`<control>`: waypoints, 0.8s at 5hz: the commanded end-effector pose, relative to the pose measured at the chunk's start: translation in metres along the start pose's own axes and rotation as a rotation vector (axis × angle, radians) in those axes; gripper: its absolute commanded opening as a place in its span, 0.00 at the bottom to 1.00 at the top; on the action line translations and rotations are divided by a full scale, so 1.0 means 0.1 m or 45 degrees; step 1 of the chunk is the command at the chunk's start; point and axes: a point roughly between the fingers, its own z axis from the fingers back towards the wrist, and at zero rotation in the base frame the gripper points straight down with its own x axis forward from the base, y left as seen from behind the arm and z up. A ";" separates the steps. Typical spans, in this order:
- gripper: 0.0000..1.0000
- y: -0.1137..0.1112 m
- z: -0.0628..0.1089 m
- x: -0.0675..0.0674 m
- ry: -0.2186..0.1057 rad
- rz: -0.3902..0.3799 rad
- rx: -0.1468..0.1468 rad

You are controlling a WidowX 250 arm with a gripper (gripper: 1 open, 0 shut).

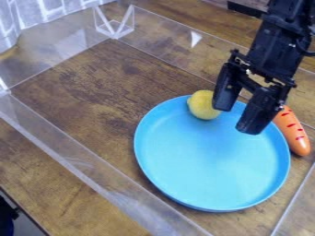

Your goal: Put the lemon on the blue tray

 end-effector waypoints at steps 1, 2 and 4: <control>1.00 0.05 0.17 -0.04 -0.113 0.115 -0.015; 1.00 0.10 0.15 -0.05 -0.104 0.104 -0.010; 1.00 0.18 0.11 -0.07 -0.081 0.122 -0.014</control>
